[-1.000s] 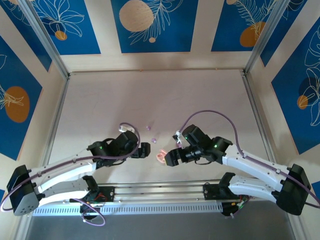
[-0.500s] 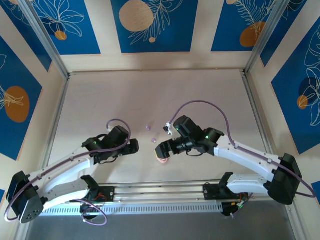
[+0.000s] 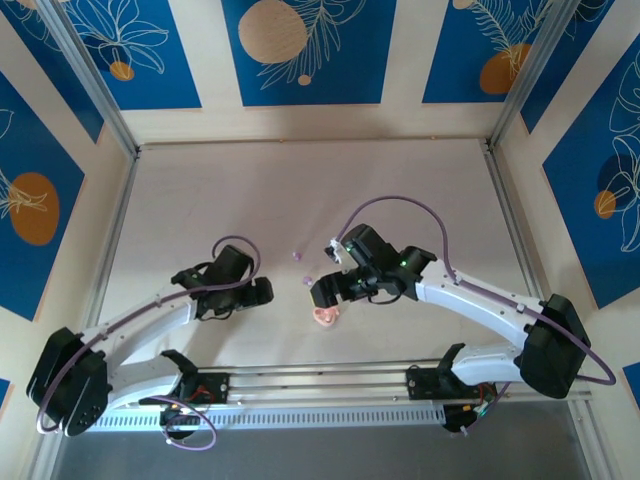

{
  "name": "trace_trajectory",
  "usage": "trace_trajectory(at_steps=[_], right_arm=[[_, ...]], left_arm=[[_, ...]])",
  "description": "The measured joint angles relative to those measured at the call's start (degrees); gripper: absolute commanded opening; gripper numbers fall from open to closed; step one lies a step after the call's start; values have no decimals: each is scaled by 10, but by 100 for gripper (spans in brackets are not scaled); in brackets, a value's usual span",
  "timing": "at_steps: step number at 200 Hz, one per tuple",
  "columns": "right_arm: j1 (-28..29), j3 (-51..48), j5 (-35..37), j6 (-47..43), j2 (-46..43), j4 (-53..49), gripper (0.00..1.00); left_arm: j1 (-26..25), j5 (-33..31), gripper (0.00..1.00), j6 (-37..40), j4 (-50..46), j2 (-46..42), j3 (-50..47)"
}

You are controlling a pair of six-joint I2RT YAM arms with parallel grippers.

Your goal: Insert the wireless bluetooth earbuds into the charging case

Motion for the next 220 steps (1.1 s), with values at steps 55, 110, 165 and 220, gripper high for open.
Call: trace_trajectory(at_steps=[55,110,165,220], right_arm=[[-22,-20,-7,0,-21,2,79],[-45,-43,-19,0,-51,2,78],[-54,-53,-26,0,-67,2,79],[-56,-56,-30,0,-68,2,79]], left_arm=[[23,55,96,0,75,63,-2],[24,78,97,-2,113,112,-3],[29,78,97,-2,112,130,5],[29,86,97,-2,103,138,14]])
